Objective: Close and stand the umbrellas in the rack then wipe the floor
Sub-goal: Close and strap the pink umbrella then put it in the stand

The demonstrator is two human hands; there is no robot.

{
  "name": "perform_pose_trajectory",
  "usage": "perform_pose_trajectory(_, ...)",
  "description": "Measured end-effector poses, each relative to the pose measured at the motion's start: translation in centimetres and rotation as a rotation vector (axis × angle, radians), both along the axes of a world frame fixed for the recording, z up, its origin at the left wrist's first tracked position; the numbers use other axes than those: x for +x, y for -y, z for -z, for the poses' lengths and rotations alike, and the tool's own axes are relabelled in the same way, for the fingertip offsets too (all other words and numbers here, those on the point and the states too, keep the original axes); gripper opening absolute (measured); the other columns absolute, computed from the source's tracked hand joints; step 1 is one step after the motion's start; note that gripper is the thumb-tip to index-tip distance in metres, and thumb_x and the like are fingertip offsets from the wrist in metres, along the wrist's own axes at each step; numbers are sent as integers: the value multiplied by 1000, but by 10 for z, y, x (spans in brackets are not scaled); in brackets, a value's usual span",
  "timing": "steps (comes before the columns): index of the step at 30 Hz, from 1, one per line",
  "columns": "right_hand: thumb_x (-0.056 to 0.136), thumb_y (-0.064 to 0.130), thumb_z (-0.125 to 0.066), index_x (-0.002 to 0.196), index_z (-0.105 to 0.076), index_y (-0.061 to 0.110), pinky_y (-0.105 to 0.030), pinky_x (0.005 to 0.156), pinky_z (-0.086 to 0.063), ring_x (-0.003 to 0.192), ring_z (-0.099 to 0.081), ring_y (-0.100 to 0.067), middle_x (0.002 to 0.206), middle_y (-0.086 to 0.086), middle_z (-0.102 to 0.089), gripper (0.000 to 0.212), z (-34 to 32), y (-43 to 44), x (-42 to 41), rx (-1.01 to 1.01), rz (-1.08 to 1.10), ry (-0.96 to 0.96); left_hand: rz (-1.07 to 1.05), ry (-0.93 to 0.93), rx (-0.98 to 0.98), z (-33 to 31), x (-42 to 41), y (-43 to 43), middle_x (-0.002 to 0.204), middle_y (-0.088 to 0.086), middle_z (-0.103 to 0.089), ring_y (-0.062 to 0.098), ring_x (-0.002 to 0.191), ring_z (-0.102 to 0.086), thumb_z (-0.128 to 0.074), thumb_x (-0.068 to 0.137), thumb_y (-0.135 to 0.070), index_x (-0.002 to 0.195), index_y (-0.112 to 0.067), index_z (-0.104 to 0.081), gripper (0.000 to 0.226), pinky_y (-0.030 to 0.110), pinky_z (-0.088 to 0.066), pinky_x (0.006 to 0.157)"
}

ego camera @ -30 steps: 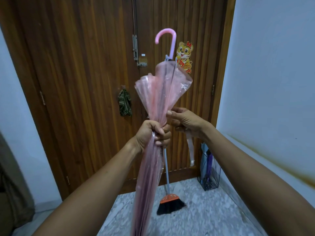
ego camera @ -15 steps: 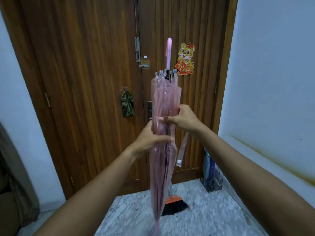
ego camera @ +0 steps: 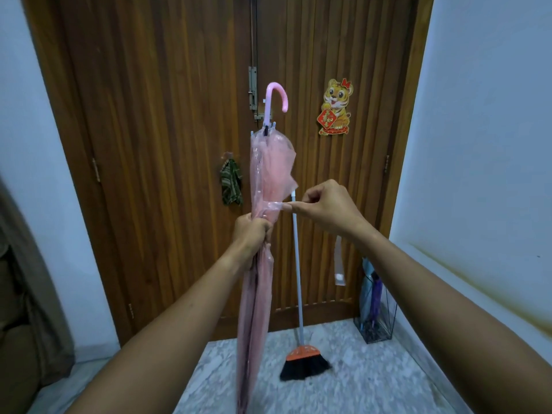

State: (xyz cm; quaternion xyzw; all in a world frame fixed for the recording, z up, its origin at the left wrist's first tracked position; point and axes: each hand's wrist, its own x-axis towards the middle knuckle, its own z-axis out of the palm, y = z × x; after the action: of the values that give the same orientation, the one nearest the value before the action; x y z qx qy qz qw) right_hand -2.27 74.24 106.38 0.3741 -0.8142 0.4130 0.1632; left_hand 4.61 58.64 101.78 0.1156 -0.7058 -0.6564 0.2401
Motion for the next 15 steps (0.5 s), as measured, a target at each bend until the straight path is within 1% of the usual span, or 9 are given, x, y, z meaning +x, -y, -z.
perform_pose_trajectory(3, 81, 45, -79, 66, -64, -5, -15, 54, -43, 47, -51, 0, 53, -3, -55, 54, 7, -5, -9, -100, -77, 86, 268, -43, 148, -5, 9, -2, 47, 4, -35, 19, 34, -35, -45, 37, -1, 83, 2, -58, 49, 24, -32, 42)
perform_pose_trajectory(5, 82, 47, -77, 72, -63, -7, -20, 60, -47, 53, -52, -6, 60, -9, -57, 56, 9, -6, -9, -145, -158, 157, 483, -40, 288, -8, 13, -3, 54, 4, -34, 14, 33, -33, -49, 31, -7, 79, -1, -55, 48, 22, -30, 42)
perform_pose_trajectory(8, 85, 54, -72, 93, -70, 8, -21, 60, -45, 57, -56, -5, 64, 1, -64, 47, 6, -7, -3, -83, -237, 365, 787, -19, 416, -12, 13, -3, 57, 4, -37, 11, 34, -36, -55, 36, -7, 77, -4, -55, 41, 20, -34, 41)
perform_pose_trajectory(9, 82, 59, -72, 98, -69, 11, -25, 62, -43, 58, -54, -11, 66, 0, -61, 50, 5, -8, -3, -70, -279, 458, 881, -19, 442, -13, 12, -2, 57, 4, -40, 11, 35, -39, -57, 38, -7, 78, -4, -55, 40, 21, -39, 41)
perform_pose_trajectory(10, 79, 61, -75, 102, -68, 10, -32, 68, -41, 64, -50, -22, 72, -8, -57, 56, 5, -9, -4, -81, -329, 545, 950, -12, 452, -13, 11, -2, 57, 4, -42, 12, 37, -42, -60, 39, -7, 80, -3, -56, 41, 23, -42, 43)
perform_pose_trajectory(12, 82, 52, -76, 99, -62, 6, -44, 80, -38, 71, -45, -32, 77, -18, -50, 50, 3, -12, -5, -118, -461, 645, 1048, 27, 441, -15, 9, 1, 59, 6, -48, 15, 45, -48, -63, 43, -11, 89, 1, -58, 48, 27, -48, 50)
perform_pose_trajectory(13, 85, 43, -74, 98, -60, 6, -44, 82, -43, 69, -51, -33, 73, -18, -53, 41, 1, -13, -2, -136, -519, 651, 1086, 41, 421, -16, 8, 2, 61, 8, -52, 18, 52, -52, -60, 46, -11, 97, 4, -57, 54, 30, -51, 56)
perform_pose_trajectory(14, 87, 36, -71, 100, -61, 6, -41, 82, -50, 70, -62, -27, 74, -12, -62, 33, -2, -14, 2, -150, -552, 642, 1086, 59, 403, -15, 6, 4, 65, 12, -57, 24, 60, -56, -56, 49, -12, 104, 9, -56, 58, 34, -54, 65)
perform_pose_trajectory(15, 88, 30, -70, 105, -61, 8, -39, 82, -56, 78, -69, -22, 82, -7, -69, 29, -4, -14, 4, -165, -551, 610, 1064, 85, 388, -17, 10, 3, 70, 18, -61, 31, 68, -59, -52, 52, -11, 106, 12, -55, 59, 40, -55, 73)
